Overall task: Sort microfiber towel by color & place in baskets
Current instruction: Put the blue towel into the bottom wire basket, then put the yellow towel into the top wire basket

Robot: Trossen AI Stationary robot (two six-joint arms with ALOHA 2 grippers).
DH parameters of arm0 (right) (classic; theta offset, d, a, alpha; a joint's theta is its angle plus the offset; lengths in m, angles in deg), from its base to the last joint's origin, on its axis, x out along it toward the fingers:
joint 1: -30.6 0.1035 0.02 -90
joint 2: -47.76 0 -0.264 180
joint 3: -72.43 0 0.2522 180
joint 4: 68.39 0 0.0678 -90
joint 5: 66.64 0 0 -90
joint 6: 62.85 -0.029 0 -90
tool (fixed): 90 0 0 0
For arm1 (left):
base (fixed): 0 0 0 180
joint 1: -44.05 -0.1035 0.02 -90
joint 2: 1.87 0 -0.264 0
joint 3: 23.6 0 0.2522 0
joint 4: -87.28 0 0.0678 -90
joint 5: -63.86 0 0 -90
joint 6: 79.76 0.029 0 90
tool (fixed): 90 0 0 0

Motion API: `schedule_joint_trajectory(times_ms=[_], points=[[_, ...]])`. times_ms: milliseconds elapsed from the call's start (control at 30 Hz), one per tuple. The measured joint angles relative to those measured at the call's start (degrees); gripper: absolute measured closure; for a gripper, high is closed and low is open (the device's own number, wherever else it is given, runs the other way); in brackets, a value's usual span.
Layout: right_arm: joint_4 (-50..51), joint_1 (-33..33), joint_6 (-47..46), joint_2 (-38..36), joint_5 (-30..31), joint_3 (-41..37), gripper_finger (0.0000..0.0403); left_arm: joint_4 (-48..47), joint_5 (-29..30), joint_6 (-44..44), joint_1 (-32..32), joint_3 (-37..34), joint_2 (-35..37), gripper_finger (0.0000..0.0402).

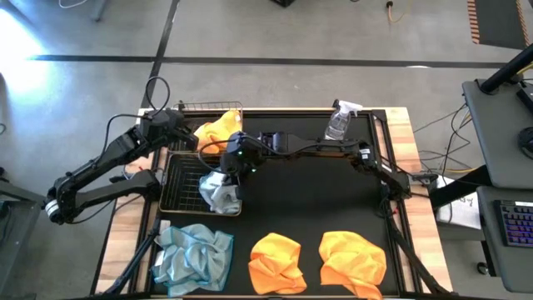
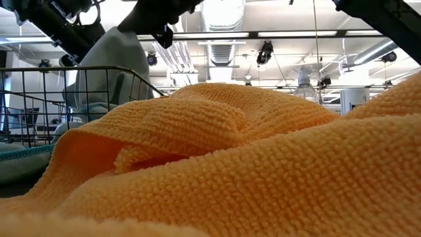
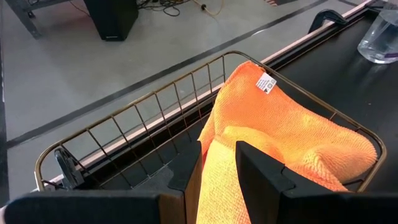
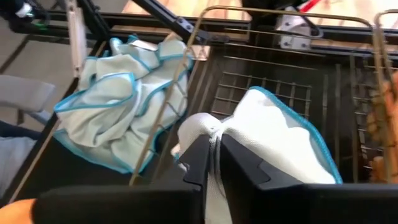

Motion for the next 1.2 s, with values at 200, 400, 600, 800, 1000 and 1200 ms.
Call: schedule_joint_trajectory(times_ms=[200,400,600,800,1000,1200], points=[[0.0,0.1,2.0,0.0,-1.0,0.0,0.0306,0.0,0.0,0.0,0.0,0.0,0.0,0.0318],[-0.7,0.1,10.7,-0.3,-1.0,0.0,0.0267,0.0,0.0,0.0,0.0,0.0,0.0,0.0318],[-8.8,0.1,19.1,-0.4,-1.0,0.0,0.026,0.0,0.0,0.0,0.0,0.0,0.0,0.0318],[0.4,0.1,9.1,-0.8,-0.9,0.1,0.0268,0.0,0.0,0.0,0.0,0.0,0.0,0.0318],[21.5,0.3,0.8,-1.0,-0.9,0.1,0.0276,0.0,-3.0,-1.0,0.0,0.0,0.0,0.0318],[34.5,2.5,-4.4,-1.0,-0.9,0.1,0.0287,3.1,-10.9,-2.2,0.8,-0.1,0.0,0.0318]])
